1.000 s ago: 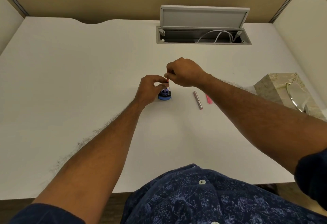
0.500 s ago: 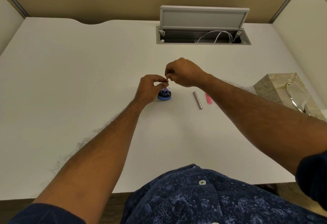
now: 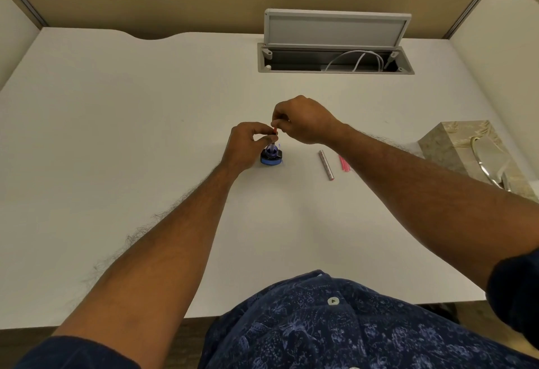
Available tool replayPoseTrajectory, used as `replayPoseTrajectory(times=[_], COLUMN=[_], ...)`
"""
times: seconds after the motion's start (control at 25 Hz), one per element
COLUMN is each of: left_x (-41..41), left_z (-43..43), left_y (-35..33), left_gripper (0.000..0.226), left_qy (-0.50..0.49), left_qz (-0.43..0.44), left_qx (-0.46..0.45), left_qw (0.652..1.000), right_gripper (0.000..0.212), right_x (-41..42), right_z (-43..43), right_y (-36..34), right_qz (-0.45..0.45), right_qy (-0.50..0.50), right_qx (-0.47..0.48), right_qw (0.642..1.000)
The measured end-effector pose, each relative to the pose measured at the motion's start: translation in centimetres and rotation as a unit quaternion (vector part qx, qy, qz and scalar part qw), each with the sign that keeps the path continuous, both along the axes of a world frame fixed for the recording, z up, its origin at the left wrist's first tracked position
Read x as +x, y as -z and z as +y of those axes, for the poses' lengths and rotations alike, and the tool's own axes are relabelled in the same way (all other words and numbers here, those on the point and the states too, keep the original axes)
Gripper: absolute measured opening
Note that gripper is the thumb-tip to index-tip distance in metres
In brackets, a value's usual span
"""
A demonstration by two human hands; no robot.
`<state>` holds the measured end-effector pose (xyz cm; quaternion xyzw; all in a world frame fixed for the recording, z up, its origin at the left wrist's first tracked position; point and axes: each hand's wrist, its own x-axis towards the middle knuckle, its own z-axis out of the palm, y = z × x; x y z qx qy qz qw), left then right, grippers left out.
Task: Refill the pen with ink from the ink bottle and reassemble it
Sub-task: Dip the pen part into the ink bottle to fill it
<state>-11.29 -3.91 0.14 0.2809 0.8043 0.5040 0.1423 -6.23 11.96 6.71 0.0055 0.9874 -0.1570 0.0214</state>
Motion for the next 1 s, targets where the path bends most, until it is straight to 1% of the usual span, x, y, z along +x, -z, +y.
replayPoseTrajectory(times=[0.16,0.36,0.56,0.8,1.0], left_x=[-0.1,-0.2,-0.4,-0.2,-0.4], left_z=[0.0,0.1,0.3,0.2,-0.4], left_y=[-0.2,-0.2,-0.3,-0.1,-0.1], left_gripper=[0.016,0.014,0.013,0.016,0.023], left_qy=[0.004,0.007,0.020,0.027,-0.023], left_qz=[0.010,0.031,0.049,0.029,-0.007], left_qx=[0.008,0.012,0.021,0.017,0.010], left_qw=[1.000,0.999,0.998,0.999,1.000], right_gripper=[0.023,0.018,0.016,0.014,0.014], right_x=[0.5,0.9,1.2,2.0,2.7], right_z=[0.2,0.2,0.3,0.5,0.9], right_y=[0.5,1.3,1.9,2.2,2.2], right_qz=[0.005,0.021,0.029,0.043,0.053], right_qy=[0.028,0.030,0.060,0.092,0.148], right_qx=[-0.065,-0.096,-0.146,-0.179,-0.239], right_qw=[0.998,0.995,0.987,0.979,0.958])
